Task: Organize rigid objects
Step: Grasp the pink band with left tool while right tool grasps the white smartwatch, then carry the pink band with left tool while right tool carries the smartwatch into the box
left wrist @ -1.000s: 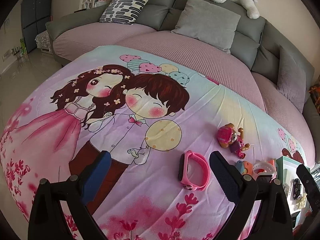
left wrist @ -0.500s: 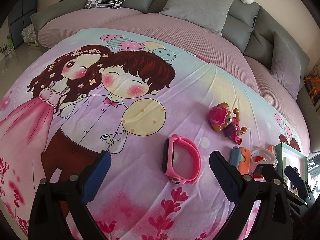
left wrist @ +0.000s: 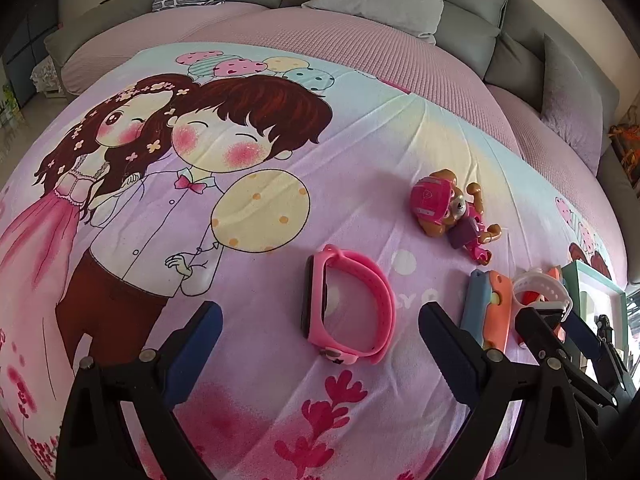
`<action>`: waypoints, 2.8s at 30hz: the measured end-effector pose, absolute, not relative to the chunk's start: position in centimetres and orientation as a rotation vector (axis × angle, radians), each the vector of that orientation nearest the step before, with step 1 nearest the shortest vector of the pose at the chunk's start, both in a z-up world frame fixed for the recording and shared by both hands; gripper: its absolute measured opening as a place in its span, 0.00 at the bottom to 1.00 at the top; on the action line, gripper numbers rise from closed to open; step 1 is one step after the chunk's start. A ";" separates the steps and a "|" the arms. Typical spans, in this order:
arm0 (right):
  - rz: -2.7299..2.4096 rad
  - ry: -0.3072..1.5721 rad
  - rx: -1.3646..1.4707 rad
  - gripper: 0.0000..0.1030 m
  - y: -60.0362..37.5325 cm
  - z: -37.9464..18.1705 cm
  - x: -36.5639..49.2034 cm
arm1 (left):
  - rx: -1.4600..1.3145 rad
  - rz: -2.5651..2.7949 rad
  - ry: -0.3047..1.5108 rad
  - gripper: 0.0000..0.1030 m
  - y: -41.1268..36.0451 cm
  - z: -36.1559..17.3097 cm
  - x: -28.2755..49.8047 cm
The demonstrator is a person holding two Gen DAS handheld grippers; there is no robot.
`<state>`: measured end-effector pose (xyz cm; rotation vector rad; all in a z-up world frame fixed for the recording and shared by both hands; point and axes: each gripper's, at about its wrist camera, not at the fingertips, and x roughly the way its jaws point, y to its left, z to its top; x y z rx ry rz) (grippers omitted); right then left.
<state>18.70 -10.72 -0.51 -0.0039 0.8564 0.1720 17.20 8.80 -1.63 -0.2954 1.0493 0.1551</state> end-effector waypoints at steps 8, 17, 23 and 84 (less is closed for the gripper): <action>0.160 0.841 -0.025 0.69 -10.6 -0.7 18.7 | -0.264 0.155 1.062 0.96 8.0 -2.2 17.5; 0.187 0.844 -0.002 0.53 -10.5 -0.6 18.5 | -0.211 0.166 1.058 0.65 7.2 -2.4 17.9; 0.191 0.847 0.017 0.53 -10.8 -0.5 18.5 | -0.211 0.145 1.042 0.50 6.9 -2.2 18.1; -0.370 0.673 0.379 0.53 -37.2 2.8 12.6 | 0.107 -0.392 0.926 0.50 -19.2 2.8 17.1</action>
